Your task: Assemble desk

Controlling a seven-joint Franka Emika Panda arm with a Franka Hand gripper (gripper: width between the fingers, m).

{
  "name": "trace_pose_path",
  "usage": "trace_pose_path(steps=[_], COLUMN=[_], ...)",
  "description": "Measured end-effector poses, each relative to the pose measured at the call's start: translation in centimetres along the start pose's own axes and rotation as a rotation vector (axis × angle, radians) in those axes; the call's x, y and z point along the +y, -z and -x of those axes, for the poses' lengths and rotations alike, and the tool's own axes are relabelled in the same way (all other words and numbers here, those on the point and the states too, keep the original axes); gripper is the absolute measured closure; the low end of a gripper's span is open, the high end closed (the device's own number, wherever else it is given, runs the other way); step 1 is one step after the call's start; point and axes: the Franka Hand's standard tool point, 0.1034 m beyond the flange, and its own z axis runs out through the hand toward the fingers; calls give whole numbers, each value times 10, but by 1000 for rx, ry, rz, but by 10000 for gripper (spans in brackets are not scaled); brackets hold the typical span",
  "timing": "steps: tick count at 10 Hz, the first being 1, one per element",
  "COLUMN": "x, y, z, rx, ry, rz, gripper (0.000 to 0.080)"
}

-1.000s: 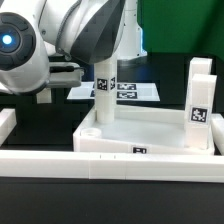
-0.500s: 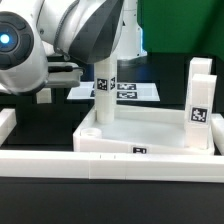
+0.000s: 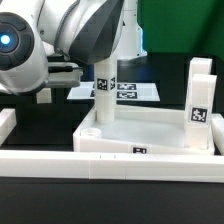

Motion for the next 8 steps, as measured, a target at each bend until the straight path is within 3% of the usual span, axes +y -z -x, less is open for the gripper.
trace_pose_path(steps=[1,4,5,6,7,8], x=[3,31,38,40,39,39], y=[-1,-1,0,0,0,0], z=[1,31,38,40,39,39], rx=[0,1,2,3,1,0], ry=[5,-11,-31,-37,-34,-34], rz=[-3,-44,-61,-61,-60,-60], gripper=[798,401,401,229,175,175])
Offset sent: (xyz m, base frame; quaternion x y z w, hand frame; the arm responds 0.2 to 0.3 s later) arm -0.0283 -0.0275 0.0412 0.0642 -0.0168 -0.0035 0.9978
